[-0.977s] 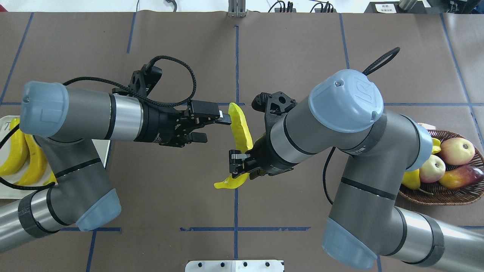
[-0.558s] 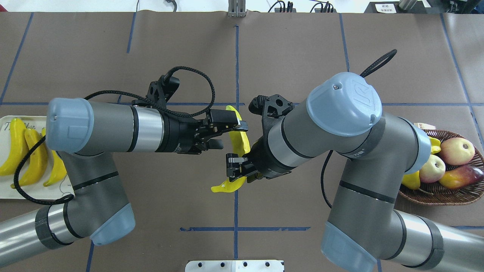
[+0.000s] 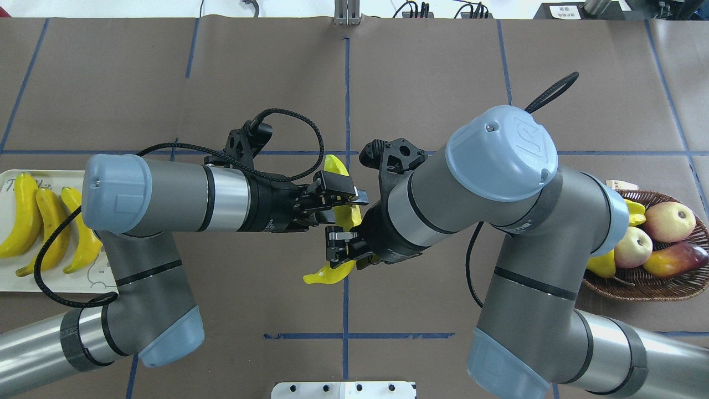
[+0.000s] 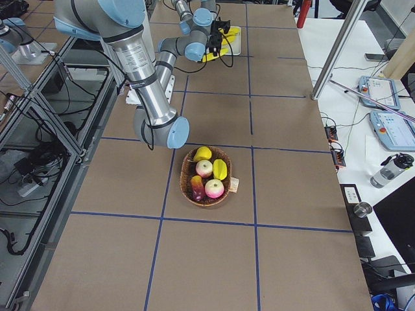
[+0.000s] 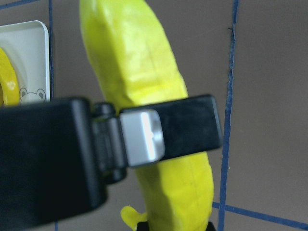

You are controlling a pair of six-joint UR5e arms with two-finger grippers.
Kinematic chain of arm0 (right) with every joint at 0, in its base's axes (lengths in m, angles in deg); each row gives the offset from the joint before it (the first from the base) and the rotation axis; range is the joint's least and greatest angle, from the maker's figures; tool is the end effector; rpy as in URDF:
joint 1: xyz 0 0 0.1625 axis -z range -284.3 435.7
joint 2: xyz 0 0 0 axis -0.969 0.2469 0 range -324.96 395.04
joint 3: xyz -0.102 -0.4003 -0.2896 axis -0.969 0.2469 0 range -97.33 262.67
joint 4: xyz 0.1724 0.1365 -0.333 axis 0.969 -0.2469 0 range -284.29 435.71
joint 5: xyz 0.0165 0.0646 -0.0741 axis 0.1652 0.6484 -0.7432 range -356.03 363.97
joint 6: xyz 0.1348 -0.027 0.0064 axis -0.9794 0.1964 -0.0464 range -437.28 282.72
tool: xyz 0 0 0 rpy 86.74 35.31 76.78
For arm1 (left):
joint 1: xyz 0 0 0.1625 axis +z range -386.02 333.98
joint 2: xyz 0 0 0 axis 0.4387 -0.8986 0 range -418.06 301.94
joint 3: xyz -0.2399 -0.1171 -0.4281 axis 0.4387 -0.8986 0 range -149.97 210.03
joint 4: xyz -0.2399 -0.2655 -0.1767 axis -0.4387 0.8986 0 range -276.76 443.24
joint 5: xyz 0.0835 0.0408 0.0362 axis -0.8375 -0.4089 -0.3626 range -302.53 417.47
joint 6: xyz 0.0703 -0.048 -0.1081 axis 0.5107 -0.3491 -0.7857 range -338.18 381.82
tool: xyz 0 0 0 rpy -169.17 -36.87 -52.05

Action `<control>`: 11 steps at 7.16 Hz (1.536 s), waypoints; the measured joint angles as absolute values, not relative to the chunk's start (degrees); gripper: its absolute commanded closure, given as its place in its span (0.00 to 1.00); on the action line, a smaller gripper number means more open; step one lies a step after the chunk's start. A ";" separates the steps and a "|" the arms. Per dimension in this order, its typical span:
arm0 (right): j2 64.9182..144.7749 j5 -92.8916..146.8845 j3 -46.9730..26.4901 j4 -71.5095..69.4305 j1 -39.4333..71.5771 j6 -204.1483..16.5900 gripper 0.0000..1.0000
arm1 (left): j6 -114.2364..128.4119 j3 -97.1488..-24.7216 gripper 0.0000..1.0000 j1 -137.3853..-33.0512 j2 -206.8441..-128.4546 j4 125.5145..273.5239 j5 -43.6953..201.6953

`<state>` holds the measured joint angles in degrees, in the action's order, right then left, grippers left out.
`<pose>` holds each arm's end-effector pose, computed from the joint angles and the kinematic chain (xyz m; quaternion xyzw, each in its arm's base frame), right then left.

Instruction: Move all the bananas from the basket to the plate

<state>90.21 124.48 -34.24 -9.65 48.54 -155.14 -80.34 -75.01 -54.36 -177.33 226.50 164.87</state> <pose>-0.5180 -0.3373 0.2016 -0.0297 -0.5714 -0.0372 0.8193 0.5133 -0.3815 0.2235 0.0060 0.7503 -0.1185 0.6504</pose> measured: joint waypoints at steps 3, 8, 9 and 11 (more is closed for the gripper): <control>90.42 124.50 -34.07 -9.82 49.24 -155.93 0.00 | -79.91 -76.01 1.00 -54.42 -177.03 226.67 165.24; 91.05 124.52 -38.16 -9.93 47.81 -157.39 0.00 | -79.53 -75.40 1.00 -56.17 -176.54 223.81 165.84; 91.53 124.38 -39.35 -9.97 46.49 -157.39 0.00 | -77.44 -75.36 1.00 -58.35 -176.53 218.65 168.56; 93.42 123.24 -42.28 -10.01 42.53 -157.39 0.00 | -67.81 -75.76 1.00 -66.89 -174.93 206.19 179.81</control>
<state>93.42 123.24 -42.28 -10.01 42.53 -157.39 -67.81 -75.76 -66.89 -174.93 206.19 179.81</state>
